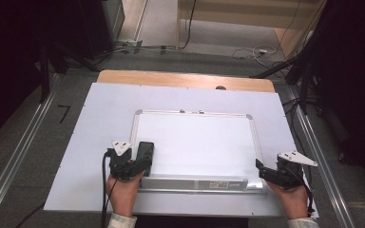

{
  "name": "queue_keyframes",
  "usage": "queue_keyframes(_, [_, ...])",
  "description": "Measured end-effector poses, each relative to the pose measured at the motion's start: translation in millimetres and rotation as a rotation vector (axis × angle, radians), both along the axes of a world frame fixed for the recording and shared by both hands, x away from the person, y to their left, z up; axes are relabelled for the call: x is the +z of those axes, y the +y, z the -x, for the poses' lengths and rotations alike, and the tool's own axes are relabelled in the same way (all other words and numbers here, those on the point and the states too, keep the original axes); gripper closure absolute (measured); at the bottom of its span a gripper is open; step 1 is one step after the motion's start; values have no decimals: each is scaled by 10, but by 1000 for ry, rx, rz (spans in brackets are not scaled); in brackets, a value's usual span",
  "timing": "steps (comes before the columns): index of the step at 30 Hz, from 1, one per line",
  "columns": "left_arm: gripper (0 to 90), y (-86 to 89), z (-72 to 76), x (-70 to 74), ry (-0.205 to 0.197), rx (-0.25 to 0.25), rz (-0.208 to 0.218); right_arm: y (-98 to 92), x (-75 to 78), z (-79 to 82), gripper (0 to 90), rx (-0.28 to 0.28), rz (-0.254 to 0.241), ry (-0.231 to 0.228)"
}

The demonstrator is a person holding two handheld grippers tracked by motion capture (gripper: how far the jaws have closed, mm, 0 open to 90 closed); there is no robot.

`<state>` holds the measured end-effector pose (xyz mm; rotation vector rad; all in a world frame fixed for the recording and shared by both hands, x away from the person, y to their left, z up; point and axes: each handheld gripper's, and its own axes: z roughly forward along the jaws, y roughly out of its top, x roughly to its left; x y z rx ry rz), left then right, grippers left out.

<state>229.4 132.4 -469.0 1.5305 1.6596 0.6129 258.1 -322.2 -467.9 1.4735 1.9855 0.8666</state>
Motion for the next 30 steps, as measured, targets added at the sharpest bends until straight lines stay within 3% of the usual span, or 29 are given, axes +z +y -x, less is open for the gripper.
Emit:
queue_keyframes(14, [223, 309, 182, 80, -40, 43, 4, -32, 13, 9, 159, -9, -2, -10])
queue_keyframes(26, [203, 724, 284, -23, -50, 165, -41, -53, 16, 7, 159, -17, -6, -11])
queue_keyframes(30, [204, 938, 319, -76, -39, 224, -34, -71, 21, 15, 159, -25, -6, -15])
